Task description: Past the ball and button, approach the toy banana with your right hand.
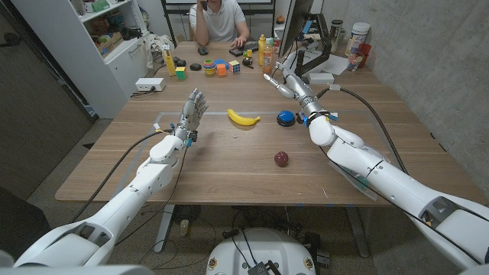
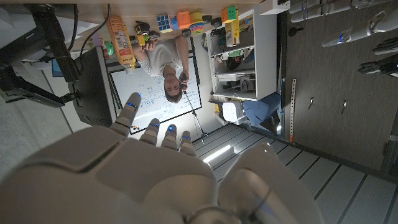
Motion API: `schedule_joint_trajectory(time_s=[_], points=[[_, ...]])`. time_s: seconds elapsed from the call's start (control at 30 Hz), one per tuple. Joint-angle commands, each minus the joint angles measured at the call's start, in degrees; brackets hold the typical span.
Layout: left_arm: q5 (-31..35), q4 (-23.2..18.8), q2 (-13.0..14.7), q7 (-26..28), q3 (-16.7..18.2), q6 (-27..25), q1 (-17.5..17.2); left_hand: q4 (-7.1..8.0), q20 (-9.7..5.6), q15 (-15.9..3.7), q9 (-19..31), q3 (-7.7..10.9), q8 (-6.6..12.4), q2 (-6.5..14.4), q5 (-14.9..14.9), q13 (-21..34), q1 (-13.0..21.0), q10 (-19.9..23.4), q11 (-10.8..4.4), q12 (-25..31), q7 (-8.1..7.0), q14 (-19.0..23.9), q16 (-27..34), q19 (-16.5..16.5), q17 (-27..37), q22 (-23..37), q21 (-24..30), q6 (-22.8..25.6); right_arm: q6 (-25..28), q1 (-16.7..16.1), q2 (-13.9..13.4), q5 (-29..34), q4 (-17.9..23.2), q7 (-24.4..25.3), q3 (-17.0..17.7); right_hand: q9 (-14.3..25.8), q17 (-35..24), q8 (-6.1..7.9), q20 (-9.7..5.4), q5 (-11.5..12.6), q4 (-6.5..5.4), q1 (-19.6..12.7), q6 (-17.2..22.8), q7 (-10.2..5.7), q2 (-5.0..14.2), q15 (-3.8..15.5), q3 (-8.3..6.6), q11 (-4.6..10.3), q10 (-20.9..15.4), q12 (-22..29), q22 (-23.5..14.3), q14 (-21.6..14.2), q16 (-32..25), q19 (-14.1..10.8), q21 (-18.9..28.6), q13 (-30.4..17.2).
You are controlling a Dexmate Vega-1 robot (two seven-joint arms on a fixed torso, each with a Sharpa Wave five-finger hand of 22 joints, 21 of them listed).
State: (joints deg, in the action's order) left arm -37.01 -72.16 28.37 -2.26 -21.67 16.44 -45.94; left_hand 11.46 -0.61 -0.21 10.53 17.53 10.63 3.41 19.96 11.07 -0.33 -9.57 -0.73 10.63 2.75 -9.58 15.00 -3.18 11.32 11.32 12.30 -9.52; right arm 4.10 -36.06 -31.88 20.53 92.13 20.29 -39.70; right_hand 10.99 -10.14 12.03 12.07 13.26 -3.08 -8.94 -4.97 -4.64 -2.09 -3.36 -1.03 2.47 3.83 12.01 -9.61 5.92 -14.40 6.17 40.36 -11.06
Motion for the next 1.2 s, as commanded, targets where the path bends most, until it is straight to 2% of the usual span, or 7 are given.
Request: schedule_joint_trajectory(time_s=[0.03, 0.5, 0.63, 0.8, 1.03, 1.13, 1.2], points=[[0.31, -0.33, 0.18, 0.43, 0.13, 0.18, -0.25, -0.13, -0.52, 0.32, 0.2, 0.04, 0.41, 7.29, 0.48, 0.22, 0.0, -4.77, 0.01, 0.43, -0.1, -7.33, 0.23, -0.13, 0.11, 0.31, 0.23, -5.0, 3.47, 4.74, 1.84, 10.49, -0.67, -2.07, -6.3, 0.26, -0.07, 0.54, 0.14, 0.51, 0.73, -2.18, 1.34, -0.84, 1.05, 0.11, -0.4, 0.65, -1.05, 0.54, -0.07, -0.88, 0.1, -0.75, -0.94, -0.25], [0.49, 0.1, 0.16, 0.42, 0.22, 0.71, -0.21, -0.13, -0.36, 0.22, 0.2, 0.01, 0.41, 7.33, 0.53, 0.22, 0.01, -4.77, -0.09, 0.41, -0.06, -7.22, 0.27, -0.07, 0.09, 0.31, 0.25, -4.96, 3.07, 9.44, 4.43, 20.26, -3.81, -5.41, -12.97, 0.47, -0.07, 0.34, 0.18, 0.6, 2.42, -5.3, 1.36, -3.26, 1.32, 0.21, -0.91, 1.01, -0.24, -0.03, -0.11, -2.18, 0.42, -2.57, -2.61, -0.46], [0.4, 0.46, 0.09, 0.19, 0.26, 0.92, -0.11, -0.13, -0.34, 0.22, 0.2, 0.0, 0.41, 7.33, 0.54, 0.22, 0.01, -4.76, -0.06, 0.42, -0.11, -7.23, 0.26, -0.09, 0.09, 0.31, 0.24, -4.95, 2.07, 10.09, 5.52, 20.97, -5.56, -4.98, -13.78, 0.5, -0.08, 0.44, 0.25, 0.56, 2.6, -5.6, 1.85, -4.62, 1.26, 0.16, -0.83, 1.24, -0.41, 0.01, -0.1, -2.34, 0.56, -3.08, -3.01, -0.49], [0.45, 0.83, 0.1, 0.17, 0.37, 1.2, -0.01, -0.12, -0.38, 0.21, 0.2, -0.02, 0.4, 7.34, 0.56, 0.22, 0.01, -4.77, -0.07, 0.41, -0.1, -7.19, 0.28, -0.07, 0.09, 0.31, 0.25, -4.97, 2.96, 11.38, 6.11, 22.75, -6.35, -7.22, -15.04, 0.64, -0.14, 1.05, 0.29, 0.2, 1.89, -3.98, 4.71, -7.66, 0.46, 0.79, 0.55, 2.13, -2.43, 0.56, -0.21, -4.03, 0.53, -4.99, -4.07, -0.58], [0.34, 1.28, -0.03, 0.09, 0.51, 1.48, 0.15, -0.12, -0.34, 0.24, 0.2, -0.03, 0.38, 7.34, 0.57, 0.22, 0.01, -4.81, -0.1, 0.4, -0.02, -7.23, 0.27, -0.1, 0.09, 0.31, 0.24, -5.02, 6.82, 13.52, 7.46, 24.45, -7.69, -13.39, -16.83, 0.75, -0.19, -1.12, 0.31, 0.26, 1.7, -3.55, -0.21, -6.7, 0.0, -0.03, 1.65, 1.65, 1.3, -1.0, -0.23, -2.49, 1.76, -7.21, -5.73, -0.68], [0.32, 1.33, -0.03, 0.07, 0.54, 1.56, 0.14, -0.12, -0.34, 0.21, 0.2, -0.04, 0.37, 7.34, 0.58, 0.22, 0.01, -4.84, -0.11, 0.38, -0.07, -7.2, 0.28, -0.08, 0.09, 0.31, 0.24, -5.05, 8.07, 14.62, 8.47, 24.39, -9.29, -15.53, -17.5, 0.84, -0.21, -1.25, 0.33, 0.28, 1.77, -3.83, -1.8, -3.58, 0.22, -0.47, 1.84, 0.32, 2.69, -1.17, -0.24, -2.06, 2.09, -7.98, -6.64, -0.74], [0.36, 1.32, 0.04, 0.04, 0.56, 1.61, 0.1, -0.12, -0.34, 0.21, 0.2, -0.05, 0.36, 7.34, 0.59, 0.22, 0.01, -4.8, -0.1, 0.4, -0.05, -7.19, 0.28, -0.07, 0.09, 0.31, 0.24, -5.06, 8.96, 15.4, 9.09, 24.43, -10.47, -16.67, -17.98, 0.88, -0.22, -1.11, 0.34, 0.23, 1.7, -3.71, -1.82, -2.66, 0.22, -0.7, 1.99, -0.14, 3.09, -1.18, -0.25, -1.72, 2.26, -8.23, -6.93, -0.79]])
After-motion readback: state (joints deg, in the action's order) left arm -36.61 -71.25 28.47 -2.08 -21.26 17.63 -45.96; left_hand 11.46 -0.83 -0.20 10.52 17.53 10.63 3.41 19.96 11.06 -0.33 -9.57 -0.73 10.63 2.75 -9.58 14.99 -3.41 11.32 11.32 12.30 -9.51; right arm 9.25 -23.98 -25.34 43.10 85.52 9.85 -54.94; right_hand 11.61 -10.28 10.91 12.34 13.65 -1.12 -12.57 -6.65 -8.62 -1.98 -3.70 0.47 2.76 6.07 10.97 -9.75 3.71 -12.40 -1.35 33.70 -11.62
